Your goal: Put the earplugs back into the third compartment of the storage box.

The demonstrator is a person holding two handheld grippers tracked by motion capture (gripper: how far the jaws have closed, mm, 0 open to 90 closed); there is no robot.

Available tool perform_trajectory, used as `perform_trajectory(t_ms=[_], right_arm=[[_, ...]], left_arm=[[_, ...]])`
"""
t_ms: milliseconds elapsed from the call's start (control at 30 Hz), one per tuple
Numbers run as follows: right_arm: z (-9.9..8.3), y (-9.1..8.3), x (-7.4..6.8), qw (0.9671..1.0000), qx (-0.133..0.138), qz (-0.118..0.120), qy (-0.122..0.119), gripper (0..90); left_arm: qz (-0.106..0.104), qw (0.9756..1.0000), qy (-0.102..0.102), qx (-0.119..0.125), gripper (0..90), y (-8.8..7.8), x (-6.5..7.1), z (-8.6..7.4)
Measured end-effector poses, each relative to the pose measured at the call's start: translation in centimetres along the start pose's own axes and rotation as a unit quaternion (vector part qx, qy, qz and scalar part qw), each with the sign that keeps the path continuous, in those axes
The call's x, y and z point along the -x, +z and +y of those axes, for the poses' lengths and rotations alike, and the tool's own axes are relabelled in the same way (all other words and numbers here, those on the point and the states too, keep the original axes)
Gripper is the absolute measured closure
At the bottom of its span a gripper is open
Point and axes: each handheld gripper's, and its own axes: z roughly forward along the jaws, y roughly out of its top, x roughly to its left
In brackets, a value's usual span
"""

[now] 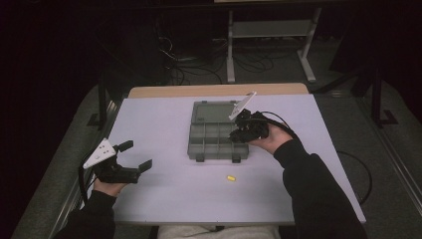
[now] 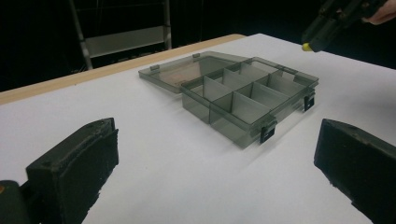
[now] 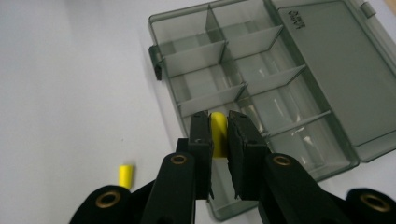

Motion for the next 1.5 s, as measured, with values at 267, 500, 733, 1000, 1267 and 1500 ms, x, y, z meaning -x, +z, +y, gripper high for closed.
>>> perform_trajectory(t_ms=[267,500,733,1000,1267,1500], right_arm=[[1.5,0.4,1.4,1.0,-0.006,-0.003,0.002,78.8],[2.4,0.9,2.9,0.9999,-0.009,-0.012,0.008,78.8],[3.0,2.1,4.2,0.9995,-0.015,-0.014,0.025,78.8],[2.9,4.3,5.5,0.9984,-0.029,-0.014,0.046,78.8],[3.0,6.1,5.9,0.9973,-0.045,-0.015,0.055,78.7],[2.5,7.5,6.6,0.9957,-0.065,-0.015,0.065,78.7]], left_arm=[[-0.002,1.0,-0.001,0.001,0.0,0.0,0.0,0.0],[-0.003,1.0,-0.001,0.001,0.0,0.0,0.0,0.0],[-0.002,1.0,-0.001,0.002,0.0,0.0,-0.1,0.0],[-0.003,1.0,-0.003,0.004,0.0,-0.1,-0.1,0.0],[-0.004,1.0,-0.002,0.003,0.0,0.0,-0.1,0.0],[-0.006,1.0,-0.002,0.002,0.0,0.0,-0.1,0.0]])
